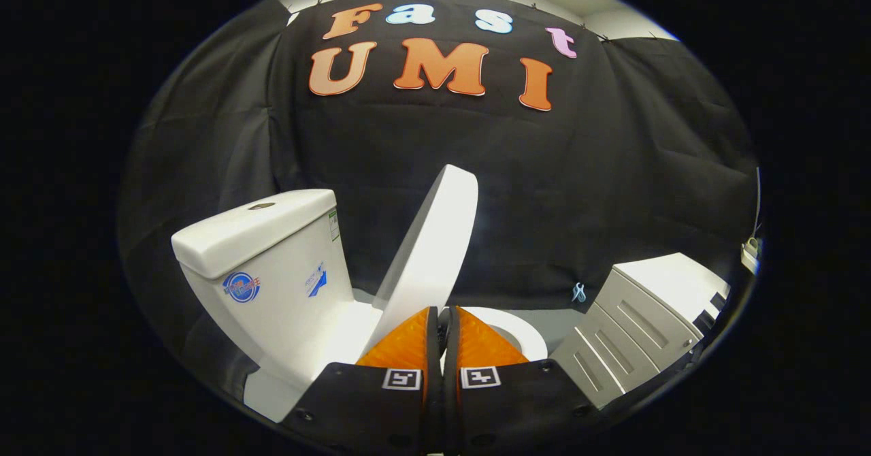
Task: Open the toilet lid.
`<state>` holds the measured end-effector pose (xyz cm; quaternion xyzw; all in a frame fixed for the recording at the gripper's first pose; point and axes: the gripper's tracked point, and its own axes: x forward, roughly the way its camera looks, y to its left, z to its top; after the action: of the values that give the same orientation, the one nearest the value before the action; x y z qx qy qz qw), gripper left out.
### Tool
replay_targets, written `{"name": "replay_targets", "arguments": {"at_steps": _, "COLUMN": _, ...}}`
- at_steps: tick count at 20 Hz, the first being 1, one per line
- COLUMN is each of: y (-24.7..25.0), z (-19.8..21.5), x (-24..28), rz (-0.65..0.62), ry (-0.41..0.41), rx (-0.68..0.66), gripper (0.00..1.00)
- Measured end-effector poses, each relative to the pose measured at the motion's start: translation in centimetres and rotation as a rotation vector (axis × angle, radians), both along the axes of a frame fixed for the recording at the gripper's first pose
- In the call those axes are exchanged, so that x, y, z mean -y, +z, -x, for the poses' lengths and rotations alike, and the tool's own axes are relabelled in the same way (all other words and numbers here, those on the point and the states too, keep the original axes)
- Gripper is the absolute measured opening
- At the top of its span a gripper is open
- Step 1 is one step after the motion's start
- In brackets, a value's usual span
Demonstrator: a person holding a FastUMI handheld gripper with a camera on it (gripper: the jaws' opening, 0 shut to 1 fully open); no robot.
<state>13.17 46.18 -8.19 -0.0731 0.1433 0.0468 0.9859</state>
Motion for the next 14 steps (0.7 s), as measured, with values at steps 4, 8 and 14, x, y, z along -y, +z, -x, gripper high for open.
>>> {"name": "replay_targets", "arguments": {"at_steps": 4, "y": 0.5, "z": 0.3, "x": -2.0, "rz": 0.015, "ry": 0.006, "rx": 0.02, "gripper": 0.08}}
{"name": "replay_targets", "arguments": {"at_steps": 8, "y": 0.9, "z": 0.5, "x": -3.9, "rz": 0.058, "ry": 0.014, "rx": 0.036, "gripper": 0.08}}
{"name": "replay_targets", "arguments": {"at_steps": 14, "y": 1.3, "z": 0.7, "x": -6.6, "rz": 0.062, "ry": 0.016, "rx": 0.055, "gripper": 0.08}}
